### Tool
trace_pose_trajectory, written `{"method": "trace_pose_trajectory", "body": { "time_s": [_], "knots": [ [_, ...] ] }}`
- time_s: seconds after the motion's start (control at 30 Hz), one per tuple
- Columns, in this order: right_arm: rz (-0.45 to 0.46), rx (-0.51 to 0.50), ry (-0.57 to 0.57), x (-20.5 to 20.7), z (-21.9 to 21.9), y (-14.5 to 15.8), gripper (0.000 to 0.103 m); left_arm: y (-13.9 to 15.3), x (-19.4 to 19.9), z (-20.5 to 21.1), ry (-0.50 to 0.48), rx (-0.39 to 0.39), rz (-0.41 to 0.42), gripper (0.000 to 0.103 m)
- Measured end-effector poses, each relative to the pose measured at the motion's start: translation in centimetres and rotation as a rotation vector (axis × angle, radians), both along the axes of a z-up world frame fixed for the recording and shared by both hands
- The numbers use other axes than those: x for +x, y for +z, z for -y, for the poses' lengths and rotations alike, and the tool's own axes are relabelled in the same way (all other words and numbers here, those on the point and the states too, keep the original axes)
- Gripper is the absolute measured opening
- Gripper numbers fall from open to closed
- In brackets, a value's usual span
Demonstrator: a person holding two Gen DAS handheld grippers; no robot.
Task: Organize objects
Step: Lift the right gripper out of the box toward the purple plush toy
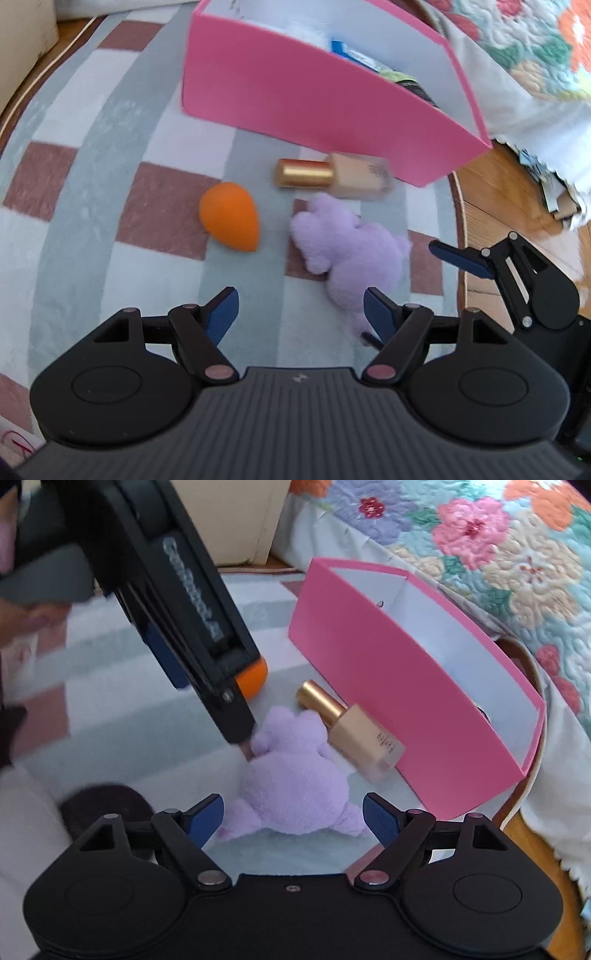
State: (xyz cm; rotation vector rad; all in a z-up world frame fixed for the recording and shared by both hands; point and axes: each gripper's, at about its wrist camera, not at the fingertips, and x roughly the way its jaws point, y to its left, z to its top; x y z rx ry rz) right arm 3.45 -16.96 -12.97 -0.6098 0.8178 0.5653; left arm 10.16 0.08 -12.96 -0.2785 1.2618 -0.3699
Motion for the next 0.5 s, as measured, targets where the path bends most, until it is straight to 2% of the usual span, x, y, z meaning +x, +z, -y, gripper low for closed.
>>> {"method": "trace_pose_trajectory", "body": {
  "time_s": [0.13, 0.27, 0.4, 0.5],
  "knots": [
    [-0.03, 0.006, 0.008, 1.0, 0.3, -1.1, 0.086, -0.7, -0.4, 0.0, -0.002, -0.007, 0.033, 0.074],
    [-0.065, 0.038, 0.022, 1.8, 0.5, -1.5, 0.087, -1.2, -0.9, 0.8, -0.058, -0.039, 0.054, 0.074],
    [-0.09, 0.017, 0.047, 2.8, 0.3, -2.3, 0.089, -1.7, -1.0, 0.9, -0.08, -0.054, 0.064, 0.075],
    [-0.118, 0.059, 0.019, 3.6, 0.7, -2.6, 0.09, -2.1, -0.6, 1.3, -0.079, -0.082, 0.078, 0.075]
  ]
}}
